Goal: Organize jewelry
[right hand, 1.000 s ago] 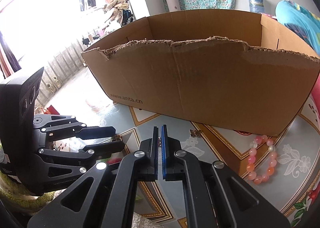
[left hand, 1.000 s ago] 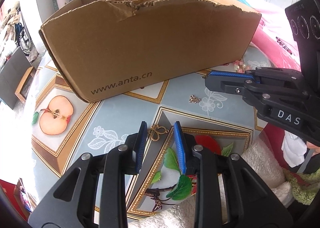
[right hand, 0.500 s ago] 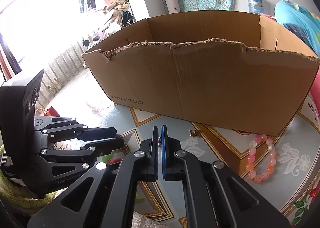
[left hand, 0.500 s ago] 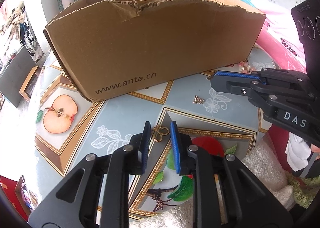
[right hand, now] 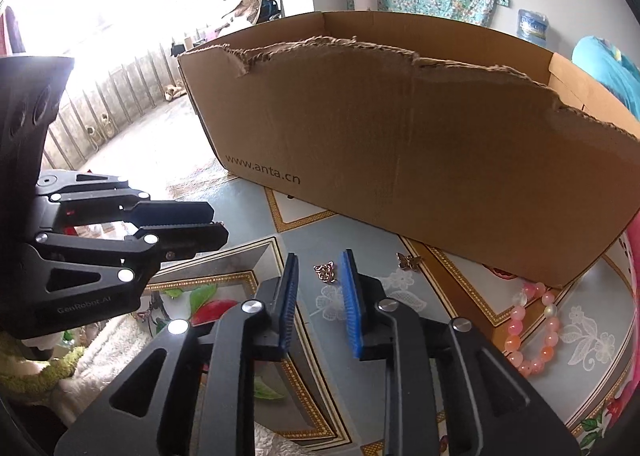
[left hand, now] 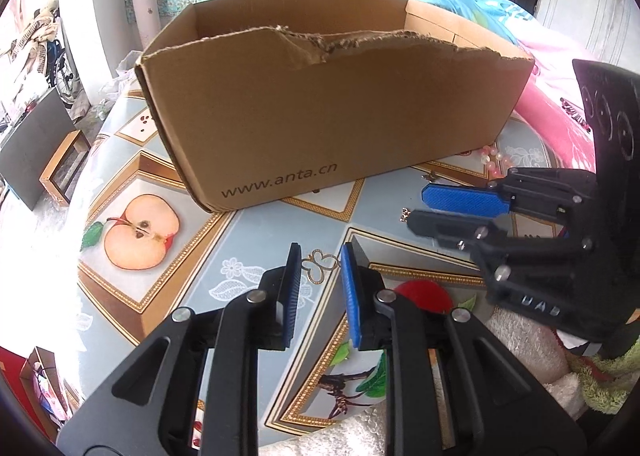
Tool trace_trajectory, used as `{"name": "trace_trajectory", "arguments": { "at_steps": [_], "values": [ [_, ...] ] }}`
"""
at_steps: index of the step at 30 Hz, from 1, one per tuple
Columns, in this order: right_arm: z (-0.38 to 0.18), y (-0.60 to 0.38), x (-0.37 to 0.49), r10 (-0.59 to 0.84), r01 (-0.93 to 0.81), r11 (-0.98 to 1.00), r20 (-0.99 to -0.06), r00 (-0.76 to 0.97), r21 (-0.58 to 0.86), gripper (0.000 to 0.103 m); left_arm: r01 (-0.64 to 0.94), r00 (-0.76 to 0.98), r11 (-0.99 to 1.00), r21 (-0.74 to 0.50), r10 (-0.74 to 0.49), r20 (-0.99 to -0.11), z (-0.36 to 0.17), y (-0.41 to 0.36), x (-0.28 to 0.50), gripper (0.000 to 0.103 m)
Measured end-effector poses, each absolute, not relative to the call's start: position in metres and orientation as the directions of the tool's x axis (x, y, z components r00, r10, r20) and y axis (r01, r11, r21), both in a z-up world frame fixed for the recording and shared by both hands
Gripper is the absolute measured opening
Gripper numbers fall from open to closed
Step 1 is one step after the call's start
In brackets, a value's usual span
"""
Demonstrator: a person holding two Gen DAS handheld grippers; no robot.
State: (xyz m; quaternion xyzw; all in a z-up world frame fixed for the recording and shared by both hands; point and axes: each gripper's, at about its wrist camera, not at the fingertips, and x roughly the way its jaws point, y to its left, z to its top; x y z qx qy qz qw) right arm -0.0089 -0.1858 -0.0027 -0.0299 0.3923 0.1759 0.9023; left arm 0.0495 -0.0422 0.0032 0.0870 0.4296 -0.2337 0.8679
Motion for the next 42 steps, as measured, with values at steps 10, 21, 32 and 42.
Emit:
{"name": "trace_trajectory", "arguments": {
  "at_steps": [10,21,32,42],
  "values": [
    [-0.011,-0.177,-0.001,0.265,-0.364,0.931,-0.741,0.617,0.03,0.019,0.469,0.537,0.882,-0.058,-0.336,-0.774,0.008,-0.036,0.053,0.019],
    [-0.005,-0.185,0.007,0.337,-0.347,0.925,-0.755,0.563,0.154,0.002,0.466,0.541,0.88,-0.091,-0.365,-0.757,0.018,-0.017,0.048,0.019],
    [0.024,-0.187,0.004,0.362,-0.333,0.921,-0.754,0.548,0.201,0.002,0.474,0.547,0.87,-0.131,-0.408,-0.731,0.031,0.001,0.044,0.019],
    [-0.004,-0.162,0.022,0.233,-0.375,0.926,-0.857,0.46,0.05,0.017,0.47,0.54,0.869,-0.155,-0.422,-0.729,0.027,0.01,0.045,0.019]
  ]
}}
